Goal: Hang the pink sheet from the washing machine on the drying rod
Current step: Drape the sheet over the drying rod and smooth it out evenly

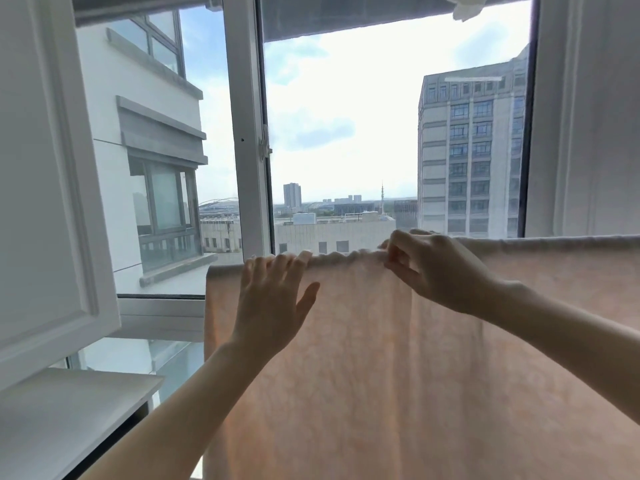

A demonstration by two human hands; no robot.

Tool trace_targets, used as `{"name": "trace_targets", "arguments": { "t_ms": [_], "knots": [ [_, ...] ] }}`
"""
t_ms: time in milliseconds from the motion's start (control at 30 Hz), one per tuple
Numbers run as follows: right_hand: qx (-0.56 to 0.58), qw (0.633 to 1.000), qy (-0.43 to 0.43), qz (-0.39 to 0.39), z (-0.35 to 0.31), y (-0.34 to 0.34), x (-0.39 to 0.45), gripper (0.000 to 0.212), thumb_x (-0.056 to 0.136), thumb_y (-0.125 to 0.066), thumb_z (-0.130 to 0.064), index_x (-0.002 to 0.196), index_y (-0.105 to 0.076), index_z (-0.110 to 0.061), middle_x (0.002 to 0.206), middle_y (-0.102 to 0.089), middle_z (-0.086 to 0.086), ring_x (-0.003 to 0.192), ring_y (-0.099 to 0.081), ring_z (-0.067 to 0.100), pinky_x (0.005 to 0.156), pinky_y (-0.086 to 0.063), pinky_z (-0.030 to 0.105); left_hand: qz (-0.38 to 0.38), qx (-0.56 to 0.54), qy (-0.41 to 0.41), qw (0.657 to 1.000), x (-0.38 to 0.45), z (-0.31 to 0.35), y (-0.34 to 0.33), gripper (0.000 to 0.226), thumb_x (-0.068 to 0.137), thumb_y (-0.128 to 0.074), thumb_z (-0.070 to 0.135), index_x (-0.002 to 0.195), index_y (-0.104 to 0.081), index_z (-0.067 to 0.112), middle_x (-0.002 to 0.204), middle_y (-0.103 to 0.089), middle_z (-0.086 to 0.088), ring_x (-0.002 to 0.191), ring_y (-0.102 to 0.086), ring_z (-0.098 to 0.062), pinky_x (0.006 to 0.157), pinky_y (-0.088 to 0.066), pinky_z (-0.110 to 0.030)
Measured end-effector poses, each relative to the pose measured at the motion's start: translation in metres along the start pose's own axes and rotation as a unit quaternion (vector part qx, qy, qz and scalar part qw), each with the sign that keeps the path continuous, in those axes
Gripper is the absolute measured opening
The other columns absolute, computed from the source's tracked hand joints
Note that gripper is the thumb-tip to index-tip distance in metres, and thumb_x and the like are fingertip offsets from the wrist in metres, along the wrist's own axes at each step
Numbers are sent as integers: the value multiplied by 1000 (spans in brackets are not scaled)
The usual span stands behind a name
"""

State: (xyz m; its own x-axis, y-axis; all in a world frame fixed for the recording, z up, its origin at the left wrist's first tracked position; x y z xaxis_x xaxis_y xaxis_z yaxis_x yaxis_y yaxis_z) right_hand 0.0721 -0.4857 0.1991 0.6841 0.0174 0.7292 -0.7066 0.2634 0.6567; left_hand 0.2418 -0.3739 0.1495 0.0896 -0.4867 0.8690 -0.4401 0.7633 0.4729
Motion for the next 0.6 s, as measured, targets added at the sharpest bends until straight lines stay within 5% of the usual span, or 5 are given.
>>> {"name": "trace_targets", "arguments": {
  "t_ms": [167, 333, 600],
  "knots": [
    [85, 993, -77, 35, 22, 18, 12, 23, 92, -61, -26, 111, -57, -14, 97, -71, 2, 76, -68, 8, 72, -55, 22, -3, 4, -2, 1000, 3, 10, 1, 53, 95, -34, 54, 133, -49, 20, 117, -61, -4, 106, -56, -28, 101, -39, -51],
    [43, 992, -85, -80, 30, 3, 18, 23, 90, -63, -34, 100, -69, -15, 89, -72, -4, 72, -66, 3, 75, -58, 27, -10, 5, -3, 1000, 3, 17, -1, 56, 95, -33, 55, 138, -46, 22, 126, -58, -5, 113, -54, -30, 106, -34, -57],
    [20, 993, -91, 79, 26, 26, 5, 16, 95, -58, -20, 96, -72, -13, 78, -72, -2, 59, -60, 5, 68, -57, 30, 16, -7, -15, 1000, 10, 69, -3, 59, 94, -39, 52, 138, -46, 13, 133, -52, -11, 122, -48, -33, 108, -30, -60]
  ]
}}
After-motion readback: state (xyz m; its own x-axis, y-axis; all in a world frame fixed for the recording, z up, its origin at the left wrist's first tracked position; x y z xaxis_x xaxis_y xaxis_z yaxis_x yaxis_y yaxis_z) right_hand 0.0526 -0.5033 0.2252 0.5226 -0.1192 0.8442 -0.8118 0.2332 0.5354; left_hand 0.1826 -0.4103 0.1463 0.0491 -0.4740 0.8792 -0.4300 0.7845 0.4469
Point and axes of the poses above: each hand's wrist, its own x-axis towards the middle knuckle, its own y-axis out of the back of the hand, z = x × y, the point moved 8 cm from there along x, towards the middle knuckle
